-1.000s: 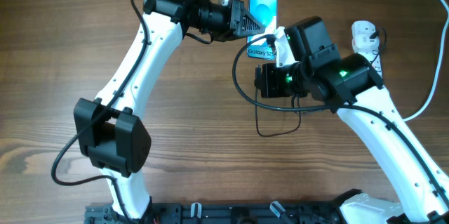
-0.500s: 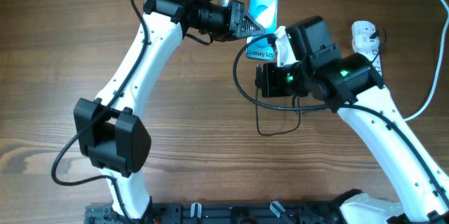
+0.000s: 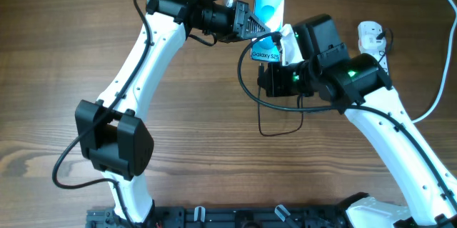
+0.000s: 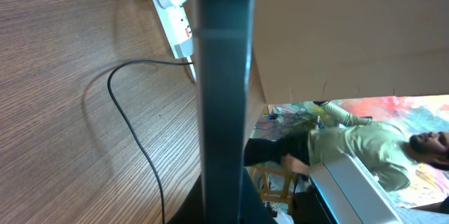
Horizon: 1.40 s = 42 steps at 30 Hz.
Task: Plug charger to phone and switch on socket
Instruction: 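Push the cable connector into the phone's bottom port with the right gripper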
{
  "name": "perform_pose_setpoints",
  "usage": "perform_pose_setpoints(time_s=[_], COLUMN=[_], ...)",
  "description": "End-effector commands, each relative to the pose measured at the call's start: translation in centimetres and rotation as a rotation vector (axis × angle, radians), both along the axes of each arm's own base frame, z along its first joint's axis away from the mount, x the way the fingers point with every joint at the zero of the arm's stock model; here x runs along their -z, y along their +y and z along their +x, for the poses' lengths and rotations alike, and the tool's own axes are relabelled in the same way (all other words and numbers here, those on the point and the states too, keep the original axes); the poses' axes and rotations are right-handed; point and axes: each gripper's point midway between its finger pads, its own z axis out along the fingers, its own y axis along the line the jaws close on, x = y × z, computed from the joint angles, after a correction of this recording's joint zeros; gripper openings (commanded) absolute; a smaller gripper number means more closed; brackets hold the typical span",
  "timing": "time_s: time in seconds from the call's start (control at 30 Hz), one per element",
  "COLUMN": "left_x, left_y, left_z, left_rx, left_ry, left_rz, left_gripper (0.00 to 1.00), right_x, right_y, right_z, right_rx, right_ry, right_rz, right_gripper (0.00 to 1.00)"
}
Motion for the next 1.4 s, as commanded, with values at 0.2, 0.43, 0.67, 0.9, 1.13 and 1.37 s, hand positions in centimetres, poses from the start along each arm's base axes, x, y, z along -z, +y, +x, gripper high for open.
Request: perform_pose_setpoints(time_s=[0.2, 0.43, 0.67, 0.9, 1.13, 1.37], left_x=[-1.0, -1.0, -0.8, -0.8, -0.8, -1.1], left_y=[-0.1, 0.0, 0.0, 0.0, 0.0, -0.1], left_z=[-0.1, -0.1, 0.0, 0.0, -0.1, -0.4], left_rx=[0.037, 0.036, 0.03, 0.037, 0.038, 0.054], left_ry=[-0.057, -0.057, -0.059, -0.073, -0.07, -0.065], left_rz=[-0.035, -0.035, -0.027, -0.027, -0.025, -0.046], left_gripper=[0.04, 0.04, 0.04, 0.04, 0.04, 0.04], right_x=[-0.6, -0.4, -0.2, -0.8, -0.8, -0.9], right_y=[0.0, -0.6, -1.1, -0.1, -0.2, -0.3], right_z=[-0.2, 0.3, 0.7, 0.4, 0.6, 0.9], right_rx=[-0.028, -0.003, 0.034, -0.009, -0.002, 0.062], right_ry=[-0.017, -0.034, -0.038, -0.041, -0.047, -0.023], right_rz=[0.003, -0.027, -0.053, -0.003, -0.006, 0.01], right_gripper=[0.04, 0.05, 0.04, 0.04, 0.04, 0.04])
